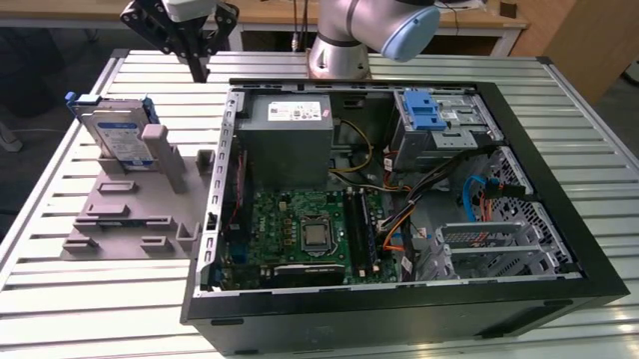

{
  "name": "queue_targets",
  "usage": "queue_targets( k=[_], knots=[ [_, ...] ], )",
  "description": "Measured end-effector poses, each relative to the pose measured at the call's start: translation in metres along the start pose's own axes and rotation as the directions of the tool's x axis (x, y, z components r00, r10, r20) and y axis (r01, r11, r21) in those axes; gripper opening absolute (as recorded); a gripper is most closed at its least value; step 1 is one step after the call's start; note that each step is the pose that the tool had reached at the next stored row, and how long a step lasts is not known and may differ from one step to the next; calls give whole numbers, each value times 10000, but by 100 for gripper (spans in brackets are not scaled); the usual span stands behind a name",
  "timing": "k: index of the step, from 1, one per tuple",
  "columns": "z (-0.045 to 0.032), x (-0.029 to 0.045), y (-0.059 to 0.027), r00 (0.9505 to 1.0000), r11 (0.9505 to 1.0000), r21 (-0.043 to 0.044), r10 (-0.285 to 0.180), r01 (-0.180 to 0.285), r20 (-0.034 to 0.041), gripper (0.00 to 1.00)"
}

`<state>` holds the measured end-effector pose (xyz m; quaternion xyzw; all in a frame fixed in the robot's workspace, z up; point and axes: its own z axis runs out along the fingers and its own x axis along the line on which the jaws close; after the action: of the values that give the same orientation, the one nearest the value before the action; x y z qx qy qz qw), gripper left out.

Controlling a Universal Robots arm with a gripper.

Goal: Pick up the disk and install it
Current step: 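Reach for the disk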

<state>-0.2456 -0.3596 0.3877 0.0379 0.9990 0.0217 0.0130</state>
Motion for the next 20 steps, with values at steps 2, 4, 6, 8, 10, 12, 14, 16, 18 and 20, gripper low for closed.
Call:
queue_targets(
  k=[2, 4, 6, 8, 10, 12, 14, 16, 18, 20],
  knots=[
    [1, 26, 5, 10000, 10000, 0, 0, 0, -1, 11],
    [2, 51, 10, 10000, 10000, 0, -1, 1, -1, 11],
    [3, 76, 15, 10000, 10000, 1, -1, 1, -1, 11],
    [4, 100, 19, 10000, 10000, 0, 0, 0, -1, 11],
    [6, 123, 22, 10000, 10000, 0, 0, 0, 0, 11],
    [7, 146, 25, 10000, 10000, 0, 0, 0, -1, 11],
    [8, 168, 28, 10000, 10000, 0, -1, 1, -1, 11],
    [10, 189, 30, 10000, 10000, -1, -1, 1, 0, 11],
    [10, 210, 33, 10000, 10000, 0, -1, 1, 0, 11],
    [12, 233, 37, 10000, 10000, 0, -1, 1, 0, 11]
  ],
)
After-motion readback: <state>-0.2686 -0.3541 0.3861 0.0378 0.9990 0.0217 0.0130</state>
